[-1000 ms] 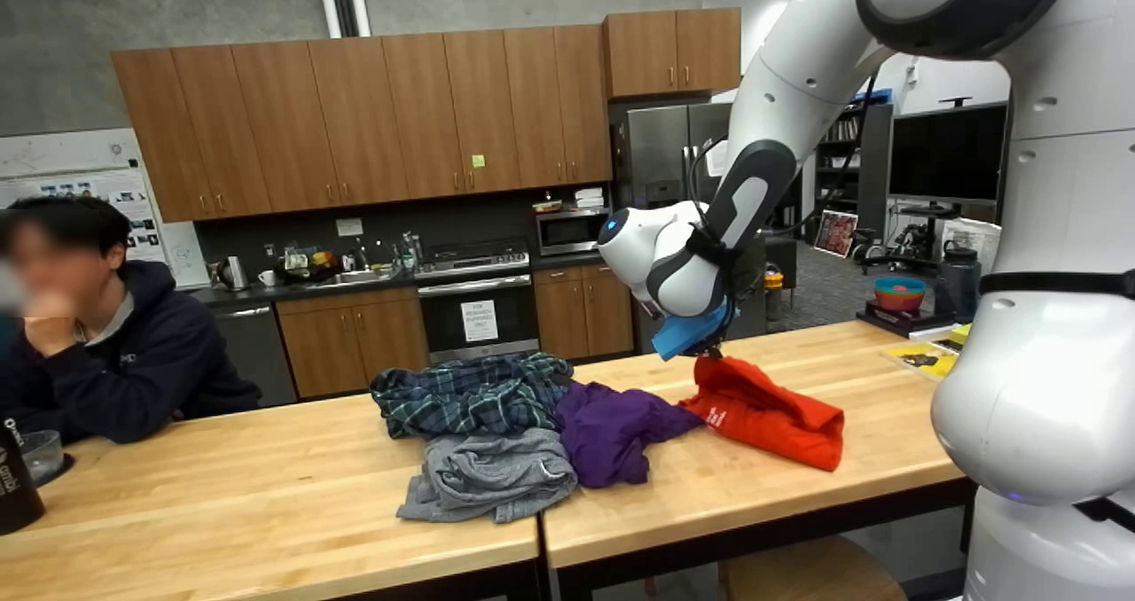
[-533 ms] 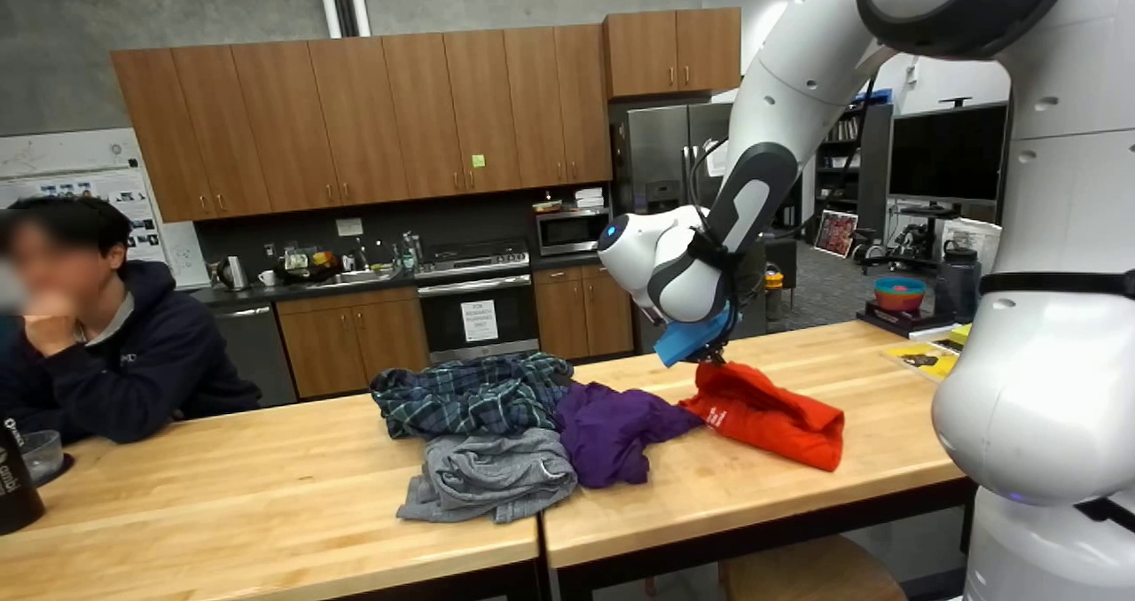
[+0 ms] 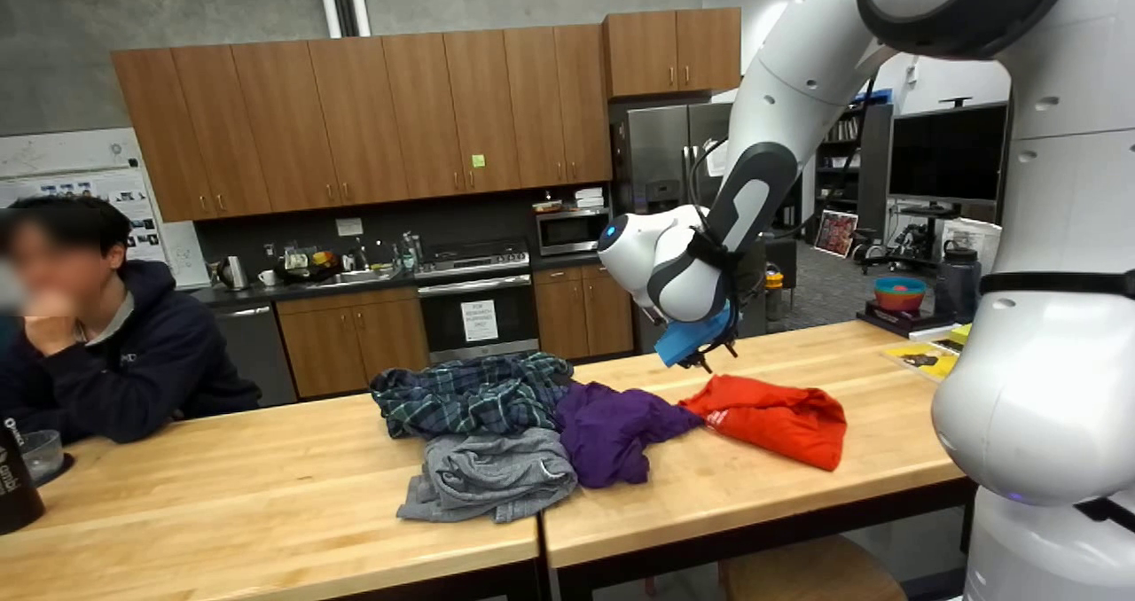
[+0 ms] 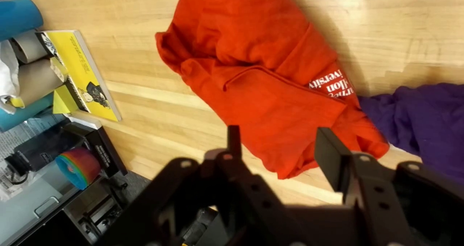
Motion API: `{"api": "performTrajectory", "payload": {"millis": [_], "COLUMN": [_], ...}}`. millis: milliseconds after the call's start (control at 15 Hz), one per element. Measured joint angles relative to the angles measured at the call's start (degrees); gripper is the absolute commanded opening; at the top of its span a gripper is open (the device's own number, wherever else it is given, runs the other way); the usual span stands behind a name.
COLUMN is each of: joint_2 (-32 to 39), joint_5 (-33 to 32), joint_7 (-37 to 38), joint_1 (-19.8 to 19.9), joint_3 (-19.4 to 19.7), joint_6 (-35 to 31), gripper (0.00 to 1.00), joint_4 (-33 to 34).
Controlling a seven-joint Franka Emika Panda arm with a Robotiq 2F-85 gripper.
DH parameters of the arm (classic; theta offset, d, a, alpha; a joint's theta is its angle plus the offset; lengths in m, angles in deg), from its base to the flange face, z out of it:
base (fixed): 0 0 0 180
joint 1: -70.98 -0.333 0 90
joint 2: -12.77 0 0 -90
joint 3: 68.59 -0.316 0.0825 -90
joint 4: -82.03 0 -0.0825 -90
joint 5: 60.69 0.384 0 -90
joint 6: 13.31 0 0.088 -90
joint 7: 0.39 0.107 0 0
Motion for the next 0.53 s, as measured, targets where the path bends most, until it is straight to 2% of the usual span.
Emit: {"api": "performTrajectory", "payload": {"millis": [133,400,533], "joint_2": [-0.05,-0.51,-1.43], "joint_5": [0.02,0.99,4.67], "joint_7": [0.0,-2.49,-8.42], "joint_1": [0.05,1.0,2.47], "joint_3": [0.06,1.4,2.91], "joint_6": [0.0,-2.95,-7.96], "gripper": [0.99,1.0,1.0], "joint_4": [0.04,0.2,0.19]}}
